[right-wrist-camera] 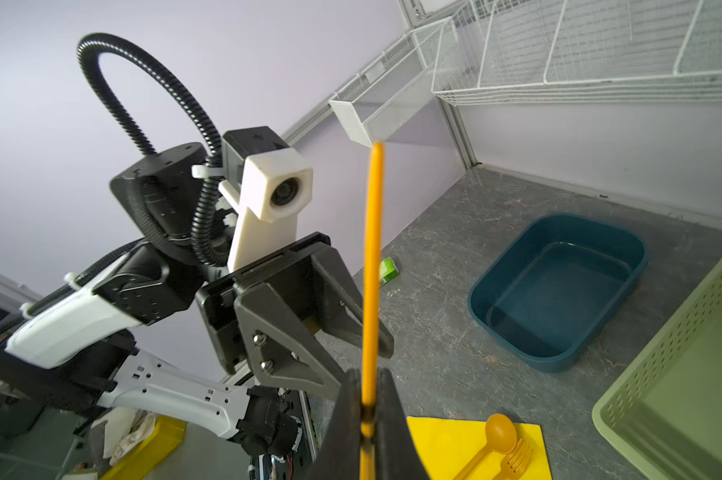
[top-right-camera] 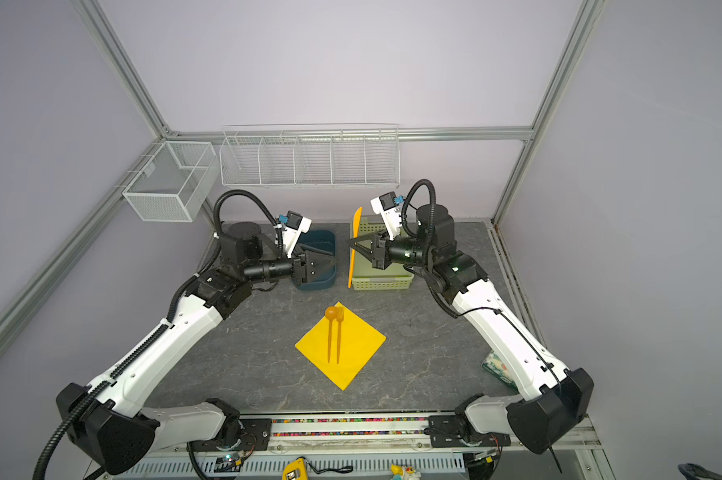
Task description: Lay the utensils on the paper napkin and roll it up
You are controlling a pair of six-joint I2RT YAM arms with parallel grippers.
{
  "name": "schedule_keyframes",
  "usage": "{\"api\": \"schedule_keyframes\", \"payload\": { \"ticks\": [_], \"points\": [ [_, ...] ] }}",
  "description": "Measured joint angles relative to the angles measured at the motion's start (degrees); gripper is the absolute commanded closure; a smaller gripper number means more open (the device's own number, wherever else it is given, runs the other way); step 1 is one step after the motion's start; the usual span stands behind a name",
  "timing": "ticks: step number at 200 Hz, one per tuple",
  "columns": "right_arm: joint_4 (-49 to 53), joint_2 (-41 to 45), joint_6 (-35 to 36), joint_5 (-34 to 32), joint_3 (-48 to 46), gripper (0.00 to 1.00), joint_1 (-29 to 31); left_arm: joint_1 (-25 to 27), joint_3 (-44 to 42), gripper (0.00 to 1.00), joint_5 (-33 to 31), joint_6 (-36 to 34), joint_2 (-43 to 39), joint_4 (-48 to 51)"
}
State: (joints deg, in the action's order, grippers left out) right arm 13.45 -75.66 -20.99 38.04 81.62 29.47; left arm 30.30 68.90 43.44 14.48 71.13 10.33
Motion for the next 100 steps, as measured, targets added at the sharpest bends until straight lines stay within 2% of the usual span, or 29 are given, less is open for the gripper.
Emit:
{"api": "schedule_keyframes", "payload": {
  "ticks": [43,100],
  "points": [
    [5.4,3.7,6.6,3.1,2.2,0.93,0.0,2.1,-2.8,0.48,7.1,1.4,-3.5,-12.5],
    [4.9,6.0,7.9,11.8,3.0,0.93,0.2,8.2,-1.7,0.48,9.4,-1.2,-2.6,-14.5]
  ]
}}
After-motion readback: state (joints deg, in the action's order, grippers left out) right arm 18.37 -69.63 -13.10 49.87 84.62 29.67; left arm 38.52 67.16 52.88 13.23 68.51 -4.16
